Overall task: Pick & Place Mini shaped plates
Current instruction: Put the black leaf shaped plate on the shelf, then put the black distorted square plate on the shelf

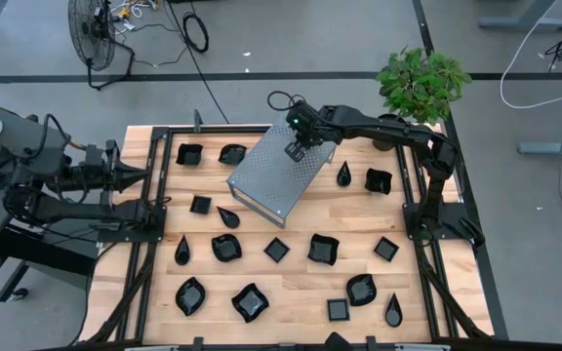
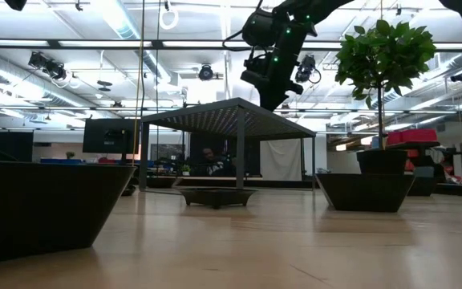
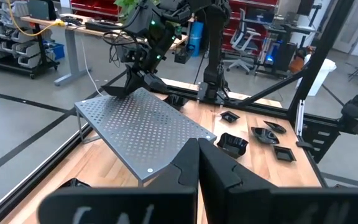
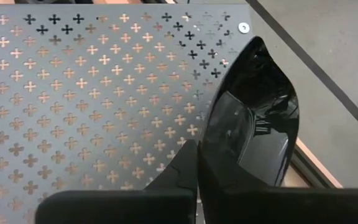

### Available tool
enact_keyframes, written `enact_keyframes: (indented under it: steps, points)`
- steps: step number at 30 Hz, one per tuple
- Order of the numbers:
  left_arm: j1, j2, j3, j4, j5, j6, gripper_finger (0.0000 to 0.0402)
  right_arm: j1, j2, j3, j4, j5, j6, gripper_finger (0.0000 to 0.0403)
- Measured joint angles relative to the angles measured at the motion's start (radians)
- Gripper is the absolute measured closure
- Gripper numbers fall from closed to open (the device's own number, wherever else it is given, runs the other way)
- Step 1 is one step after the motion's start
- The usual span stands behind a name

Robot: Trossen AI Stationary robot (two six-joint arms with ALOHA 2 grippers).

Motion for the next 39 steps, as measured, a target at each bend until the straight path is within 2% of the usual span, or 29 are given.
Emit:
enact_keyframes:
  steps: [15,25,30,39]
  points:
    - [0.000,0.000,0.000,0.000,0.000,0.000,0.0396,0.005,0.000,0.000,-0.002,-0.004,0.009,0.0380]
    - [0.000,0.000,0.000,0.000,0.000,0.000,0.0396,0.005,0.000,0.000,0.003,-0.004,0.027,0.0317]
    - [0.000,0.000,0.000,0.000,0.000,0.000,0.0396,0.006,0.000,0.000,0.004,-0.048,0.027,0.0291]
    - [0.000,0.000,-0.001,0.000,0.000,0.000,0.0396,0.039,-0.020,0.000,0.002,-0.057,0.028,0.0266]
